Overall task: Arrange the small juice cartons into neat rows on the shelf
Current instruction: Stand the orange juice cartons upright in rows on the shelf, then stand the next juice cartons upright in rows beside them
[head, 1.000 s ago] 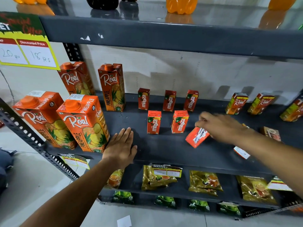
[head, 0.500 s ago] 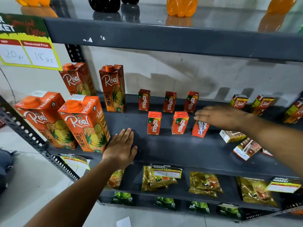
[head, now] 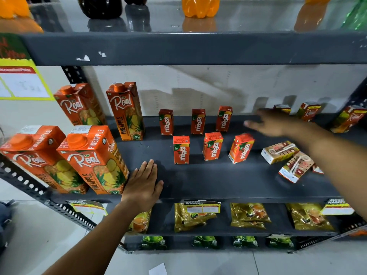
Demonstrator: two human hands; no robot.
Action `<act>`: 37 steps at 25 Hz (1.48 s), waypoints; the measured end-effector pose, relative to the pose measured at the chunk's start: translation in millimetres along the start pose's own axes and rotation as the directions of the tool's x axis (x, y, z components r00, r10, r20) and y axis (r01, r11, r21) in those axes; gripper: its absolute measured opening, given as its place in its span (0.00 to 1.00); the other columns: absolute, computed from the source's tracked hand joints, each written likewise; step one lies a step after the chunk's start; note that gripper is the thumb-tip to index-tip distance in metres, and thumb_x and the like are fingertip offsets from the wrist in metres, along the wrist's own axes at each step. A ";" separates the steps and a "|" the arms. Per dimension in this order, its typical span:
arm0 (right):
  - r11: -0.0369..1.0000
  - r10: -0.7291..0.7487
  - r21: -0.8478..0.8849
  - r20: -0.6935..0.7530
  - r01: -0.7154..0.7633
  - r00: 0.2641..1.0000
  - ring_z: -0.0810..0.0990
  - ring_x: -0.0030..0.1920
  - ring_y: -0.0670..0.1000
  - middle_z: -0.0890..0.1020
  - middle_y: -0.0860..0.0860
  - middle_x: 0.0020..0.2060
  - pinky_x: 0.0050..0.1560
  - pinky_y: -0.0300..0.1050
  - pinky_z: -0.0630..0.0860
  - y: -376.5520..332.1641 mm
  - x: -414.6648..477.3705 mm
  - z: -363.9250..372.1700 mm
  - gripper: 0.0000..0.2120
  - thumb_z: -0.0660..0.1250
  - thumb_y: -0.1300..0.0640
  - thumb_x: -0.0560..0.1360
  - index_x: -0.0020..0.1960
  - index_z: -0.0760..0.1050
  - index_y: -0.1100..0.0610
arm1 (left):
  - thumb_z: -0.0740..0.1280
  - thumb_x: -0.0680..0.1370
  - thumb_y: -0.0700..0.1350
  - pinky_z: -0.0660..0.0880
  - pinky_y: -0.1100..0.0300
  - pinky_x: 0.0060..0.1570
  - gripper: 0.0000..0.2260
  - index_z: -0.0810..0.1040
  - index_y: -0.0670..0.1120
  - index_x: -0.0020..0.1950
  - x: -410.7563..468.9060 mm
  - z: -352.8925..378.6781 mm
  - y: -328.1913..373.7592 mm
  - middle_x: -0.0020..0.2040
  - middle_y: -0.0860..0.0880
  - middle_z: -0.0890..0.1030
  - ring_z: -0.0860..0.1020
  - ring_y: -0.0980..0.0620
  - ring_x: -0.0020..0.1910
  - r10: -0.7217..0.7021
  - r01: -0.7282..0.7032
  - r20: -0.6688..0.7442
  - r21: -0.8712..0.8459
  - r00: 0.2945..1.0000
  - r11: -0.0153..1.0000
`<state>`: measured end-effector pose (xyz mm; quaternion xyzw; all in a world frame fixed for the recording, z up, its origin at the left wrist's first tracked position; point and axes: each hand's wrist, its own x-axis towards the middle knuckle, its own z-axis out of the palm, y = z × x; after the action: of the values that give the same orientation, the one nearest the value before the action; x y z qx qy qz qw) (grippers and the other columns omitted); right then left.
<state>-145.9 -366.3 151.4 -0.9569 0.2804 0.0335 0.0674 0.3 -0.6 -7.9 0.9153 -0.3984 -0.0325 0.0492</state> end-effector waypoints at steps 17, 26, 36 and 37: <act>0.917 -0.325 -0.145 0.272 0.373 0.905 0.78 0.48 0.53 0.80 0.52 0.55 0.48 0.51 0.76 115.9 3.4 59.9 0.21 0.72 0.57 0.66 0.59 0.75 0.50 | 0.46 0.79 0.55 0.47 0.52 0.73 0.28 0.56 0.42 0.75 29.0 40.3 295.2 0.77 0.43 0.57 0.54 0.46 0.76 0.228 -0.229 -0.116 0.001 0.967 0.973; 0.400 -0.605 -0.708 0.273 0.582 0.748 0.69 0.61 0.59 0.75 0.53 0.57 0.64 0.65 0.58 115.8 7.2 28.8 0.16 0.66 0.53 0.73 0.61 0.76 0.45 | 0.44 0.80 0.56 0.46 0.52 0.73 0.27 0.53 0.43 0.76 27.2 33.3 294.6 0.78 0.45 0.53 0.49 0.48 0.76 0.251 -0.250 -0.121 0.030 0.960 0.968; 0.551 -0.617 -0.555 0.231 0.623 0.752 0.74 0.60 0.58 0.76 0.55 0.57 0.49 0.51 0.75 126.9 11.5 2.6 0.17 0.67 0.54 0.73 0.61 0.72 0.52 | 0.44 0.79 0.57 0.48 0.52 0.73 0.28 0.55 0.43 0.75 28.0 38.7 294.5 0.78 0.45 0.56 0.52 0.47 0.76 0.250 -0.250 -0.144 0.017 0.958 0.968; 0.554 -0.605 -0.539 0.263 0.635 0.751 0.75 0.58 0.56 0.77 0.53 0.55 0.48 0.50 0.75 128.7 13.1 -4.0 0.18 0.68 0.55 0.72 0.61 0.72 0.50 | 0.44 0.79 0.57 0.48 0.52 0.73 0.28 0.55 0.43 0.75 28.1 38.8 294.6 0.78 0.45 0.56 0.52 0.47 0.76 0.251 -0.251 -0.146 0.015 0.957 0.968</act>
<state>-204.5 -481.2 139.9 -0.9622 -0.1017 0.1169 -0.2240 -198.4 -223.4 -12.8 0.8571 -0.5066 0.0407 0.0840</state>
